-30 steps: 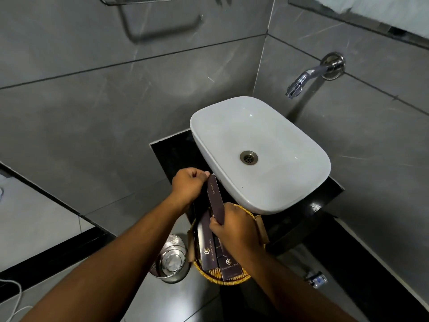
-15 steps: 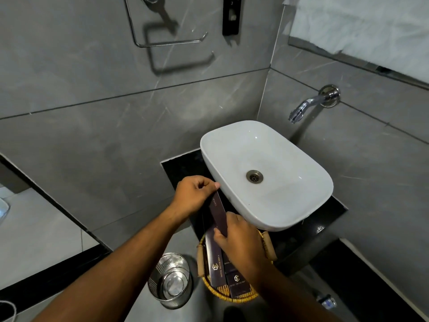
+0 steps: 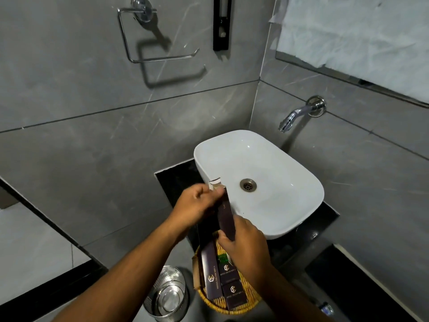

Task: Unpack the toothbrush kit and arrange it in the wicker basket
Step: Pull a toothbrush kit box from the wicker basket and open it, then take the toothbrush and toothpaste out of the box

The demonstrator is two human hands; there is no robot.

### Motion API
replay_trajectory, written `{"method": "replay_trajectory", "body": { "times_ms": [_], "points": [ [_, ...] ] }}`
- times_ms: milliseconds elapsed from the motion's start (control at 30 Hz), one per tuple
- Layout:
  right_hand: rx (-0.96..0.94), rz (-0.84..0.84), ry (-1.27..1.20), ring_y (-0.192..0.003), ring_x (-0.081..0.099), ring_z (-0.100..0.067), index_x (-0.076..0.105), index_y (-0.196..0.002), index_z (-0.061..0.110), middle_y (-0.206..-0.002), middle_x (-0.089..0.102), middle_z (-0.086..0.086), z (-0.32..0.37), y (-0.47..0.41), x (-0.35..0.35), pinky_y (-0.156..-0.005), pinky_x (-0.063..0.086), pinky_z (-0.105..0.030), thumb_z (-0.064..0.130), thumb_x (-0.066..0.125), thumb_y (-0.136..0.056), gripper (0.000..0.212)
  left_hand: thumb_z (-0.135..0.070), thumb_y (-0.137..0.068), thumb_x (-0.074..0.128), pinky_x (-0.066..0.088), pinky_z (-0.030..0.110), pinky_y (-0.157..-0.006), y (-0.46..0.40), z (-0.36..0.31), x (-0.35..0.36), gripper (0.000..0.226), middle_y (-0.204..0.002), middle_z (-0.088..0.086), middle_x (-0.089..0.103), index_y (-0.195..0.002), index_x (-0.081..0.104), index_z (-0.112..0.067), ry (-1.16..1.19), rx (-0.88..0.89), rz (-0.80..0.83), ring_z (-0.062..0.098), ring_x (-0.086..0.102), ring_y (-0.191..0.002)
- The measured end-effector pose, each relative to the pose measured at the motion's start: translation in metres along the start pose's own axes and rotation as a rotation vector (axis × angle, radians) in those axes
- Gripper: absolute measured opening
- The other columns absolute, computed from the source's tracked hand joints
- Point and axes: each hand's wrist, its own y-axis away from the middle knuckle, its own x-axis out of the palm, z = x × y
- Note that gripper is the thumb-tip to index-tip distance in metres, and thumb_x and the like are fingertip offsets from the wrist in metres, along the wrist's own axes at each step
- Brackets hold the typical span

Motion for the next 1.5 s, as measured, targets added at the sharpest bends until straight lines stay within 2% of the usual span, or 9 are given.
{"method": "replay_trajectory", "body": {
  "times_ms": [100, 200, 333, 467, 700, 800, 1033, 1267, 1500],
  "points": [
    [-0.016, 0.006, -0.014, -0.089, 0.063, -0.009, 0.051, -0.113, 0.028, -0.102, 0.067, 0.007, -0.001, -0.007, -0.004, -0.074, 0.053, -0.023, 0.057, 0.053, -0.081, 0.043, -0.02, -0.082, 0.073, 0.05, 0.015, -0.055, 0.003, 0.013, 0.006, 0.011, -0.063, -0.009, 0.073, -0.072, 0.071, -0.025, -0.027, 0.043, 0.052, 0.003, 0.068, -0.06],
    [-0.019, 0.114, -0.169, -0.085, 0.063, -0.004, 0.053, -0.109, 0.033, -0.094, 0.064, 0.014, 0.003, -0.017, -0.017, -0.072, 0.057, -0.028, 0.061, 0.055, -0.079, 0.041, -0.017, -0.084, 0.07, 0.049, 0.014, -0.053, 0.002, 0.012, 0.002, 0.01, -0.062, -0.008, 0.072, -0.075, 0.07, -0.021, -0.009, 0.058, -0.007, 0.003, 0.067, -0.059],
    [0.125, -0.067, -0.548, -0.082, 0.066, -0.01, 0.067, -0.104, 0.025, -0.09, 0.069, 0.005, 0.02, -0.054, -0.056, -0.075, 0.06, -0.045, 0.038, 0.065, -0.085, 0.023, -0.014, -0.085, 0.069, 0.048, 0.014, -0.052, 0.003, 0.008, -0.003, 0.013, -0.058, -0.01, 0.068, -0.076, 0.07, -0.023, -0.079, 0.061, -0.001, 0.001, 0.064, -0.057],
    [0.044, 0.12, -0.386, -0.08, 0.063, -0.02, 0.064, -0.11, 0.025, -0.089, 0.065, 0.003, 0.044, -0.09, -0.085, -0.078, 0.057, -0.046, 0.03, 0.067, -0.082, 0.029, -0.02, -0.084, 0.071, 0.052, 0.025, -0.063, 0.008, 0.004, 0.005, 0.003, -0.071, 0.0, 0.066, -0.081, 0.07, -0.022, -0.137, 0.069, 0.044, 0.014, 0.064, -0.069],
    [0.188, 0.203, -0.593, -0.048, 0.062, -0.014, 0.069, -0.083, 0.013, -0.067, 0.067, -0.01, 0.043, -0.099, -0.082, -0.048, 0.054, -0.028, 0.006, 0.058, -0.082, 0.013, -0.02, -0.088, 0.065, 0.053, 0.04, -0.075, 0.021, 0.0, 0.011, 0.02, -0.084, 0.023, 0.068, -0.101, 0.061, -0.005, -0.021, -0.023, 0.074, 0.026, 0.066, -0.078],
    [0.353, 0.163, -0.89, -0.046, 0.06, -0.011, 0.069, -0.082, 0.008, -0.067, 0.067, -0.012, 0.03, -0.093, -0.076, -0.047, 0.054, -0.024, 0.006, 0.058, -0.086, 0.012, -0.022, -0.091, 0.062, 0.056, 0.033, -0.062, 0.026, 0.005, 0.005, 0.02, -0.081, 0.014, 0.074, -0.101, 0.056, -0.006, 0.074, -0.109, 0.133, 0.026, 0.069, -0.068],
    [0.408, 0.289, -1.116, -0.059, 0.066, -0.019, 0.068, -0.103, 0.022, -0.091, 0.072, -0.013, 0.005, -0.072, -0.067, -0.044, 0.051, -0.024, 0.018, 0.062, -0.09, 0.015, -0.032, -0.089, 0.063, 0.046, 0.023, -0.041, 0.008, -0.02, -0.031, 0.022, -0.07, 0.006, 0.067, -0.098, 0.062, -0.013, -0.29, -0.146, 0.408, 0.017, 0.059, -0.049],
    [0.556, 0.187, -1.31, -0.047, 0.055, -0.013, 0.072, -0.08, 0.02, -0.066, 0.072, -0.002, 0.012, -0.07, -0.055, -0.036, 0.04, -0.02, 0.019, 0.057, -0.093, 0.02, -0.042, -0.081, 0.071, 0.046, 0.022, -0.041, -0.015, -0.064, -0.038, 0.021, -0.064, 0.002, 0.068, -0.087, 0.069, -0.022, -0.618, -0.127, 0.542, 0.015, 0.06, -0.046],
    [0.779, 0.253, -1.348, -0.042, 0.059, -0.015, 0.062, -0.089, 0.009, -0.053, 0.068, -0.009, 0.017, -0.059, -0.032, -0.035, 0.045, -0.02, 0.033, 0.052, -0.095, 0.027, -0.044, -0.079, 0.072, 0.039, 0.012, -0.034, -0.028, -0.106, -0.011, 0.031, -0.057, -0.006, 0.063, -0.093, 0.069, -0.017, -1.183, -0.165, 0.638, 0.002, 0.057, -0.034]
  ]
}}
